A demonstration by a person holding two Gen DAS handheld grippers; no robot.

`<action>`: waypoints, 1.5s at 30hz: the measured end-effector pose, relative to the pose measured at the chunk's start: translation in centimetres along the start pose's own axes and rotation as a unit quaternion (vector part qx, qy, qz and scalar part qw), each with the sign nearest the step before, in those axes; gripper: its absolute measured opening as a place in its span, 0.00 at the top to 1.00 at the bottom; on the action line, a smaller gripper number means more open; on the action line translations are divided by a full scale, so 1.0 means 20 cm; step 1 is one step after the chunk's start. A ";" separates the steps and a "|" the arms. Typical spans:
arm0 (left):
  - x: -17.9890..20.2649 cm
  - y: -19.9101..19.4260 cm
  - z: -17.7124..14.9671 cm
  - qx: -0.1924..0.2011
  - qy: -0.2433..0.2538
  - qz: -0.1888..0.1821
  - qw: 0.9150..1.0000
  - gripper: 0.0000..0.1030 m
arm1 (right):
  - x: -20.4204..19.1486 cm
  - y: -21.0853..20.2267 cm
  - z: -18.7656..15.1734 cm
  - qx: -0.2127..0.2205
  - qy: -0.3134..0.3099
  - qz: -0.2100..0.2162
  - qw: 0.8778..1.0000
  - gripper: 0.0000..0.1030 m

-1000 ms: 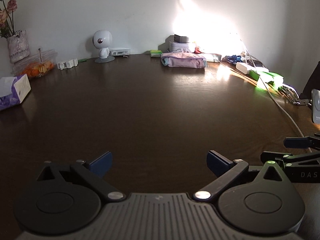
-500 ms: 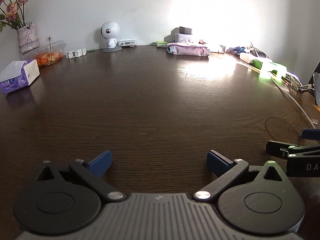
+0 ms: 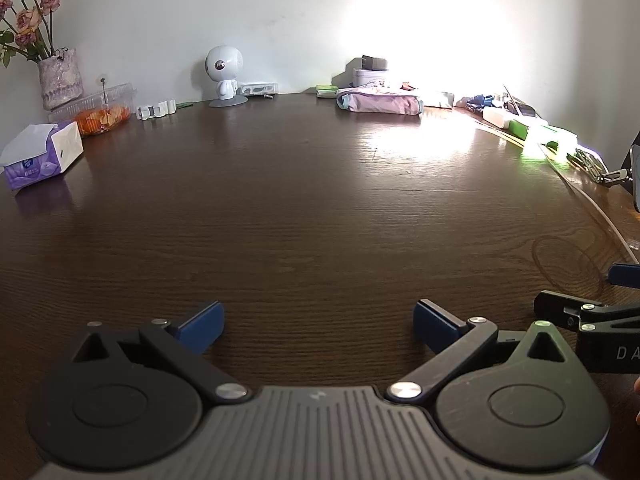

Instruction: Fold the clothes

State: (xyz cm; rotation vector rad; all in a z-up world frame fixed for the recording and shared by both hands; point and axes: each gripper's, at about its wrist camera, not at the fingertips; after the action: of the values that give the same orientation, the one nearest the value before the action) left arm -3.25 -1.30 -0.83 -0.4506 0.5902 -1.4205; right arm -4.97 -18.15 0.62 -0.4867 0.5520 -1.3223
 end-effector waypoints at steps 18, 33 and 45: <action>0.03 -0.02 -0.01 0.003 0.009 -0.018 1.000 0.01 | -0.02 0.00 0.00 -0.001 -0.006 0.009 1.000 0.00; 0.03 -0.02 -0.02 0.004 0.011 -0.024 1.000 0.01 | -0.01 0.00 0.00 -0.002 -0.009 0.013 1.000 0.00; 0.04 -0.02 -0.02 0.004 0.011 -0.023 1.000 0.01 | -0.02 0.00 0.00 -0.001 -0.009 0.012 1.000 0.00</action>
State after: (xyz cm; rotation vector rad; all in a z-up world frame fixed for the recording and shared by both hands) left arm -3.73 -2.12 -1.02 -0.4448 0.5961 -1.4730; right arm -5.01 -17.80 0.57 -0.4921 0.5434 -1.2928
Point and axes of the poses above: each gripper's, at about its wrist camera, not at the fingertips, and y roughly the way its jaws point, x to its right, z to its top, and after that the axes turned 8 degrees about z, right-handed
